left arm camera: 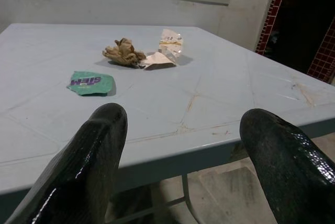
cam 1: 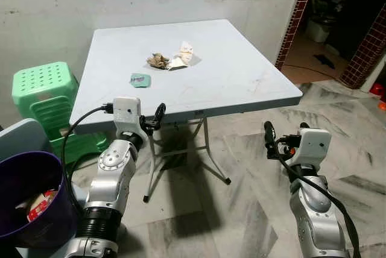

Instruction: Picking trash to rubbish bin

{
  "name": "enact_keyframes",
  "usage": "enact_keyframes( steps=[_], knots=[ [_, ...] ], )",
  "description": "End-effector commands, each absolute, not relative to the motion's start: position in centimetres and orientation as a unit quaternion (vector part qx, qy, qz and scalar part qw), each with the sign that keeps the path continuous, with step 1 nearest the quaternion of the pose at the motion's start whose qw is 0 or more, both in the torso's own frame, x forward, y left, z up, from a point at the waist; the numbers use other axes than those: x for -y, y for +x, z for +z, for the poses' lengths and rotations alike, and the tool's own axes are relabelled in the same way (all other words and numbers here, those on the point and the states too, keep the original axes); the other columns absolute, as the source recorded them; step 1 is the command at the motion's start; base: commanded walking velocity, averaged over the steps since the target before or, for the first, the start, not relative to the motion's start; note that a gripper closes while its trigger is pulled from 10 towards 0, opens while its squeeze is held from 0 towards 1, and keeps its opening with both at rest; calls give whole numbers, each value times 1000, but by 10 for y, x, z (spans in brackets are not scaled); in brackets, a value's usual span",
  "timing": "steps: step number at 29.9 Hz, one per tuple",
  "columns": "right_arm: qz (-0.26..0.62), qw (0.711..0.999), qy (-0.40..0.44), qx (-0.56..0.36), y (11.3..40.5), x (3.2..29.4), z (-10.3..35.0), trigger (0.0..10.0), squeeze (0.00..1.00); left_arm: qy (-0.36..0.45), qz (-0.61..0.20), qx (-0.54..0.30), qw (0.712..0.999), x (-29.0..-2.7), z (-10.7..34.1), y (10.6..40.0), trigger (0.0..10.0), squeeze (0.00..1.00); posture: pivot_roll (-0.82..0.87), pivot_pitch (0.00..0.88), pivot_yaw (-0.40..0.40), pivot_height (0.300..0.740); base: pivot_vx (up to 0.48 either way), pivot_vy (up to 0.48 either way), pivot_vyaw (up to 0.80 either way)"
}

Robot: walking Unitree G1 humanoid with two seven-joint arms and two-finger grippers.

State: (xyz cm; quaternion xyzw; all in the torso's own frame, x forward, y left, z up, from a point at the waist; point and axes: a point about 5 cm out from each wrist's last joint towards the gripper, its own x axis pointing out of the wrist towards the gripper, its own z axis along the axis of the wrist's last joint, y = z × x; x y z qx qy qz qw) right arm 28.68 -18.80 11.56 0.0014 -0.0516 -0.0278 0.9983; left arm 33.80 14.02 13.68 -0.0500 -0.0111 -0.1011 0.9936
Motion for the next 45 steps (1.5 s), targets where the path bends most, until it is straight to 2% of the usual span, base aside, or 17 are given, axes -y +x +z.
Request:
enact_keyframes(
  steps=[1, 45],
  knots=[
    [-23, 998, 1, 53, 287, 187, 117, 10000, 0, -47, -101, 17, 994, -142, 142, 339, 10000, 0, -39, 0, -26, 740, 244, 0, 0],
    [-6, 999, -7, 48, 286, 184, 116, 10000, 0, -53, -103, 17, 993, -139, 142, 339, 10000, 0, -41, 0, -34, 740, 305, 0, 0]
  ],
)
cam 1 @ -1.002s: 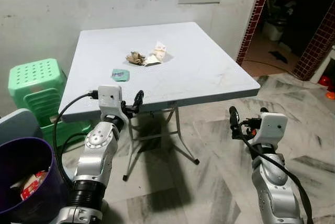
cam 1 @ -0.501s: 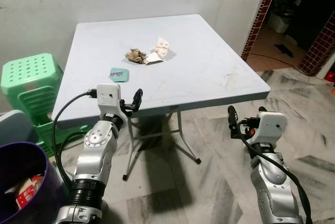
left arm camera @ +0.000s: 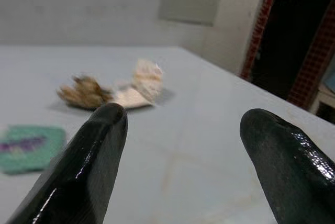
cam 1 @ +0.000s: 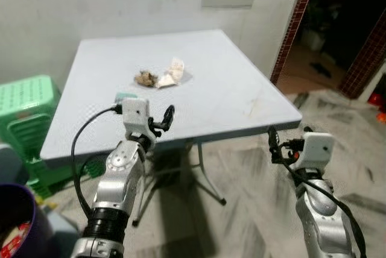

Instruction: Picking trash to rubbish bin

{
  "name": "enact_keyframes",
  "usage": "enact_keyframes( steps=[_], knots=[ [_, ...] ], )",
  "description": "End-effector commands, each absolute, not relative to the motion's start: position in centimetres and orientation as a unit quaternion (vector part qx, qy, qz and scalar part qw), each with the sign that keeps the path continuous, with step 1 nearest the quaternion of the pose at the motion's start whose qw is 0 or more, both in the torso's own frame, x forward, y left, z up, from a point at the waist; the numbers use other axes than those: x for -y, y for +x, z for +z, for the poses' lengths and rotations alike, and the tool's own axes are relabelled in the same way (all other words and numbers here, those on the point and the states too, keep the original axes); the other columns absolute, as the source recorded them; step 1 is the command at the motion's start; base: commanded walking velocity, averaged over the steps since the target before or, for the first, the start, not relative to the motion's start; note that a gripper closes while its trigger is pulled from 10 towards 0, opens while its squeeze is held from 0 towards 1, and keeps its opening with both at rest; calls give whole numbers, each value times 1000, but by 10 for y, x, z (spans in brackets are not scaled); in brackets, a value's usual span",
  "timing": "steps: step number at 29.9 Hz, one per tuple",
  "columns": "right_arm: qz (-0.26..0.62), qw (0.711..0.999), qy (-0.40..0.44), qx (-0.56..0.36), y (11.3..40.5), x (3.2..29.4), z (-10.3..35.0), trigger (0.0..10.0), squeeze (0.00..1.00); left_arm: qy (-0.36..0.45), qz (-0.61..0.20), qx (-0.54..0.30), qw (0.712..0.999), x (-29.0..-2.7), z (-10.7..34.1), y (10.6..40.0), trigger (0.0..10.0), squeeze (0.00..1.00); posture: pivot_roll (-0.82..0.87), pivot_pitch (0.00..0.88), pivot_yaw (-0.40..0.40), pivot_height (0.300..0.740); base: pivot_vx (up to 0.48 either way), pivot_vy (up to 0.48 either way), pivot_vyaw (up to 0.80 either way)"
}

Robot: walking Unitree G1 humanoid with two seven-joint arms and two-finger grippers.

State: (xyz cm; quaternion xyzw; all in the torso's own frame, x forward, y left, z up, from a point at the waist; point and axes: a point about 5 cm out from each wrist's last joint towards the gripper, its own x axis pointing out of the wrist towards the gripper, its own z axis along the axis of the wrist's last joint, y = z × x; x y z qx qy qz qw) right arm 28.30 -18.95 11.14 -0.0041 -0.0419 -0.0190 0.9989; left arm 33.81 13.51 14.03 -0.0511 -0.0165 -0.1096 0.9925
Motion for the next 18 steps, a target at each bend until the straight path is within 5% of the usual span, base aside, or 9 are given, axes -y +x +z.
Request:
enact_keyframes(
  steps=[1, 9, 18],
  knots=[
    [-6, 999, -7, 48, 286, 184, 116, 10000, 0, -53, -103, 17, 993, -139, 142, 339, 10000, 0, -41, 0, -34, 740, 315, 0, 0],
    [9, 999, -18, 49, 287, 183, 118, 10000, 0, -55, -100, 17, 993, -139, 142, 339, 10000, 0, -40, 0, -41, 740, 318, 0, 0],
    [13, 999, -14, 48, 286, 182, 118, 10000, 0, -56, -96, 16, 994, -140, 141, 339, 10000, 0, -40, 0, -44, 740, 318, 0, 726]
  ],
)
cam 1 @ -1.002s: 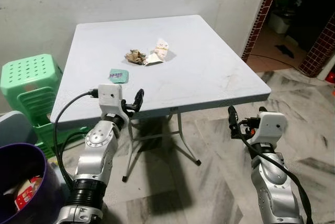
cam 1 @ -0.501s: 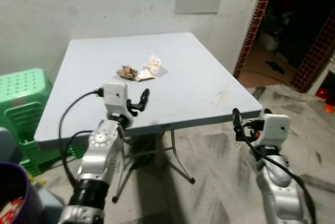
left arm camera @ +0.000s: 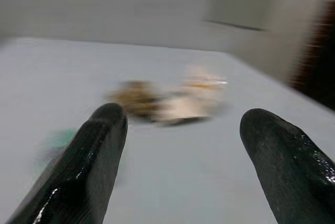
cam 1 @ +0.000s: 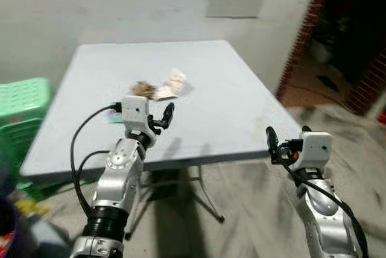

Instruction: Picking trash to rubbish bin

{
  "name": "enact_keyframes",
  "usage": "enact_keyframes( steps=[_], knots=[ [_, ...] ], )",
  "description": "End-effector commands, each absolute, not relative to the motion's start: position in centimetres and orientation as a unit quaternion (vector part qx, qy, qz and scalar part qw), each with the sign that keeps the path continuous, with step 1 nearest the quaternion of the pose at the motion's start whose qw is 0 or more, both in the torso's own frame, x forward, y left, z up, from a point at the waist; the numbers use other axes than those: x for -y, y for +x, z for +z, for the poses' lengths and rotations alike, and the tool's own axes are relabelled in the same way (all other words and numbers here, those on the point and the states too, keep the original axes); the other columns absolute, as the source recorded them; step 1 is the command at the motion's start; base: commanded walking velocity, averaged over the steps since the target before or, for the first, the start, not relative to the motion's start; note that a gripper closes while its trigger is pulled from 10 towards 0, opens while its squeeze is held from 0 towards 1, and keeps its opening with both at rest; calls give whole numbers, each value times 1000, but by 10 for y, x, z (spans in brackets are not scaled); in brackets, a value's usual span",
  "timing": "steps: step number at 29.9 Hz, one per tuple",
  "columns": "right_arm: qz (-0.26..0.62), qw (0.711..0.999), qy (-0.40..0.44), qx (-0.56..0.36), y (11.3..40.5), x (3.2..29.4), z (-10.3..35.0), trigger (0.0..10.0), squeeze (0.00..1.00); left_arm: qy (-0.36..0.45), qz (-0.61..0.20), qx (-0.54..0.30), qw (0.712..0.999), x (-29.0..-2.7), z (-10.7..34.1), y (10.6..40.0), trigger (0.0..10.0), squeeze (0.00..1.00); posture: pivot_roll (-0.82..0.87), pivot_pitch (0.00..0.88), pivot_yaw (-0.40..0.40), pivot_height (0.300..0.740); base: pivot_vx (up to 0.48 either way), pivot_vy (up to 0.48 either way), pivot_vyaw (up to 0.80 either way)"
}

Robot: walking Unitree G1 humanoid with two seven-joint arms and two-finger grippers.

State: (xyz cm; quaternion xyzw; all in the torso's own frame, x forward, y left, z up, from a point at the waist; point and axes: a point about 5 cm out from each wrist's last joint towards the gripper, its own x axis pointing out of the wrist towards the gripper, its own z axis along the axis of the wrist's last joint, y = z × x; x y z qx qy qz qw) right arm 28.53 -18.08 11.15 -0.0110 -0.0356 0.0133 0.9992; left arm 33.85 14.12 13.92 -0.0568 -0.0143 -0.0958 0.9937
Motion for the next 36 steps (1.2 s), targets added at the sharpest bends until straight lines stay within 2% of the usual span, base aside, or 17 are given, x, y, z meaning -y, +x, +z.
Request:
enact_keyframes(
  steps=[1, 31, 36],
  knots=[
    [12, 999, -5, 47, 286, 183, 118, 10000, 0, -56, -95, 16, 994, -140, 141, 339, 10000, 0, -38, 0, -45, 740, 319, 0, 0],
    [30, 999, -4, 40, 285, 179, 117, 10000, 0, -59, -87, 15, 994, -142, 142, 340, 10000, 0, -38, 0, -49, 740, 317, 0, 0],
    [48, 998, -12, 33, 286, 176, 116, 10000, 0, -68, -90, 13, 994, -140, 141, 339, 10000, 0, -38, 0, -50, 740, 0, 0, 0]
  ],
)
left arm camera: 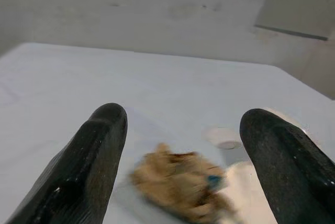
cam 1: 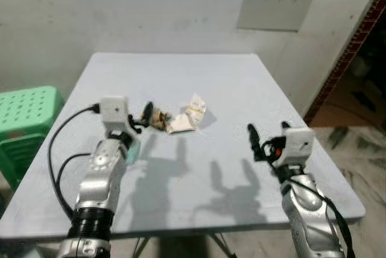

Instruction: Picking trash to rubbish bin

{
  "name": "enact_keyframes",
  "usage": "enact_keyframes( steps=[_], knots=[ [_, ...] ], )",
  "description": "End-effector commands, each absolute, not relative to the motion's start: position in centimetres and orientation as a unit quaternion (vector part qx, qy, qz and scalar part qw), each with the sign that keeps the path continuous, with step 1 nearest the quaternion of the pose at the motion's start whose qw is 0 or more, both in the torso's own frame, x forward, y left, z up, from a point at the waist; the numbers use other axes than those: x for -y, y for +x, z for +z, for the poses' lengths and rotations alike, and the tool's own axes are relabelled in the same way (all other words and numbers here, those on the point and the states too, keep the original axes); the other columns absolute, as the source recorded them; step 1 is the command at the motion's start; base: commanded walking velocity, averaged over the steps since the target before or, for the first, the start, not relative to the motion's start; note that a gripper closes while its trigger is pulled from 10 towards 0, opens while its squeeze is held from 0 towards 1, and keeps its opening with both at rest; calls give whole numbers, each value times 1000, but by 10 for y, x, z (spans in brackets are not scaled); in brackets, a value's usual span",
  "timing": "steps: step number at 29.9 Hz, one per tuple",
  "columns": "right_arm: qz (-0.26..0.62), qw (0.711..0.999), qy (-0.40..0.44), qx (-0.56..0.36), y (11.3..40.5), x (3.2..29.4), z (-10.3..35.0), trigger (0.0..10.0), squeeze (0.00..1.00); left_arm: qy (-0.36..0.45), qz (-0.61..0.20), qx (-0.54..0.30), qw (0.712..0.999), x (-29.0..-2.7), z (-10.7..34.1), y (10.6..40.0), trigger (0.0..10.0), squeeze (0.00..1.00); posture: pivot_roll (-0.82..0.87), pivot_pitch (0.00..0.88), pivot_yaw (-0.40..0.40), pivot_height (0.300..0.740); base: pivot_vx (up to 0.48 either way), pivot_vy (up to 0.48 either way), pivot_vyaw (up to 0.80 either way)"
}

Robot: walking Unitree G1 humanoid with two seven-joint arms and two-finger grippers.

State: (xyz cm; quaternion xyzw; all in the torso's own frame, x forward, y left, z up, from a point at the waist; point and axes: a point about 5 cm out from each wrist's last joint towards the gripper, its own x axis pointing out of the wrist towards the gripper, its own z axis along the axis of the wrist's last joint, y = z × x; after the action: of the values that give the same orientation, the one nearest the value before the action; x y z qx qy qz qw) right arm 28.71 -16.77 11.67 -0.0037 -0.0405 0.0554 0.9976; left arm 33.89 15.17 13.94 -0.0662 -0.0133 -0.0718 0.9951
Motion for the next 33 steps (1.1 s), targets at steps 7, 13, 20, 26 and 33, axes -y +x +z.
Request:
enact_keyframes(
  steps=[7, 13, 20, 26, 33],
  knots=[
    [67, 997, -34, 28, 290, 179, 119, 10000, 0, -47, -127, 10, 991, -133, 140, 338, 10000, 0, -35, 0, -53, 740, 0, 0, 0],
    [75, 996, -40, 32, 291, 180, 122, 10000, 0, -13, -156, 6, 988, -130, 139, 337, 10000, 0, -34, 0, -51, 740, 0, 0, 0],
    [103, 994, -37, 28, 297, 176, 126, 10000, 0, -7, -175, 5, 985, -128, 139, 332, 10000, 0, -32, 0, -52, 740, 0, 0, 0],
    [132, 990, -41, 27, 304, 174, 131, 10000, 0, -4, -182, 6, 983, -130, 138, 326, 10000, 0, -15, 19, -65, 740, 0, 0, 0],
    [186, 981, -57, 27, 319, 172, 139, 10000, 0, 10, -188, 18, 982, -137, 148, 322, 10000, 0, 28, 48, -87, 740, 0, 0, 0]
  ],
)
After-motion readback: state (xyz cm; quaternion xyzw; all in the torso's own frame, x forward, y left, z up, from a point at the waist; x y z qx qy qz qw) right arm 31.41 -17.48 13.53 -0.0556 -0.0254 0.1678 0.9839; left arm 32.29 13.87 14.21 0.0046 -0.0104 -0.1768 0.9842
